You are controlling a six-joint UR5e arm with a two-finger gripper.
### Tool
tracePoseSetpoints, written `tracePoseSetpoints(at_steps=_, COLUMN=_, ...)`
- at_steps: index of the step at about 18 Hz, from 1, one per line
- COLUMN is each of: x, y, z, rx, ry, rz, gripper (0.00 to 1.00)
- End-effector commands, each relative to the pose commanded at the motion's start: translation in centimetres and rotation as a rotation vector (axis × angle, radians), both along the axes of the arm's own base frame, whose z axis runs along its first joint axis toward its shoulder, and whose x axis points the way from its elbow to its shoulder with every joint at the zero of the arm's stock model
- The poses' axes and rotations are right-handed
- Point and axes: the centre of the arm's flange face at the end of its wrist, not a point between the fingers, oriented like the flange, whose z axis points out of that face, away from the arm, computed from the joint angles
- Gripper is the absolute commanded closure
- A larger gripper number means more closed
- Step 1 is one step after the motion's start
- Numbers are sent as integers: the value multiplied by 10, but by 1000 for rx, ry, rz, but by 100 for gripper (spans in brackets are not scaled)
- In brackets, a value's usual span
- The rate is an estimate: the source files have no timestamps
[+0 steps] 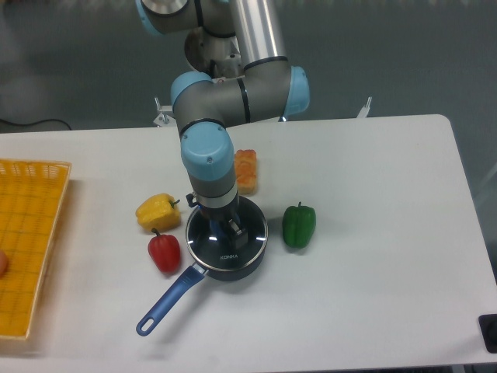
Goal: Open the lid
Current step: 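Close the gripper around the blue lid knob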
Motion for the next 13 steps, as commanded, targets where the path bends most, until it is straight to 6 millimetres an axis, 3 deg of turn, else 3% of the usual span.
tracePoseSetpoints(at_steps=6, x=0, y=0, z=2, rx=2, ry=2, rz=0, gripper=33)
tracePoseSetpoints(at_steps=13, x=-3, y=0, z=6, rx=2, ry=2, rz=2, gripper=33)
